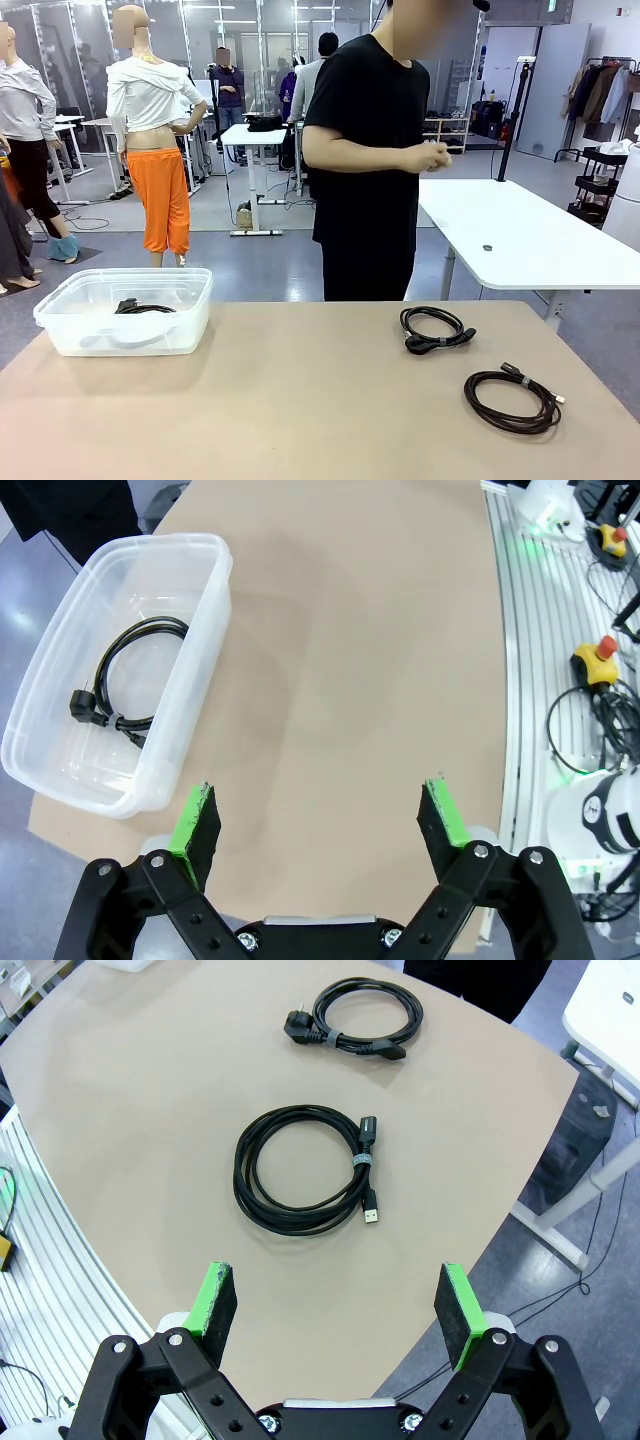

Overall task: Organize and store the cables.
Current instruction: Place the Power Cable into the Organizing box.

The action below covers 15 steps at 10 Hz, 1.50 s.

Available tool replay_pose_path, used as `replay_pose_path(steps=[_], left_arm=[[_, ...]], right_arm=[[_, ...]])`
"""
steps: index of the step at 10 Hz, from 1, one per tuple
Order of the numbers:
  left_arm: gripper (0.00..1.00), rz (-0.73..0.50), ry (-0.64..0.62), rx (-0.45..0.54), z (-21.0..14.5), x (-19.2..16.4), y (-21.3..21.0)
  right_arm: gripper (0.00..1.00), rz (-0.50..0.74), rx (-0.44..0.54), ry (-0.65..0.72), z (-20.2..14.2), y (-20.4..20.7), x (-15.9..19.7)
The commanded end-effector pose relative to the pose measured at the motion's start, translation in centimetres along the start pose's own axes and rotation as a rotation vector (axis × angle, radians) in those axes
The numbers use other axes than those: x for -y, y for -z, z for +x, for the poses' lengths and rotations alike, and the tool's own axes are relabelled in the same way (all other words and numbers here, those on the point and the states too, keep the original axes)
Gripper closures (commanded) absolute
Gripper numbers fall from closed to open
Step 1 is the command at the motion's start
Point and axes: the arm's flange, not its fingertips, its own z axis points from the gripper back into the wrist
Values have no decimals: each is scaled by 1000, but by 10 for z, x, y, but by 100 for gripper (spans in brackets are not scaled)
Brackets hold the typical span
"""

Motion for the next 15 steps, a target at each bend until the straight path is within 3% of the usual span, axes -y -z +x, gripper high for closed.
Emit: replay_pose_path(steps=[1,7,9,12,15], left_arm=[[0,13,-9,-1,3,-1,-1],[0,13,-9,-1,3,-1,-1],[0,13,-9,-1,3,-1,-1],[0,13,-9,-1,3,-1,-1],[0,13,-9,-1,3,-1,-1]], right_arm=[[0,3,7,-8,0,-1,0],[0,0,0,0,0,0,0],[0,-7,-136,-165,71,9,-21],[0,13,-370,-381,175,88,-38],[0,44,-522,-540,228,174,-59]])
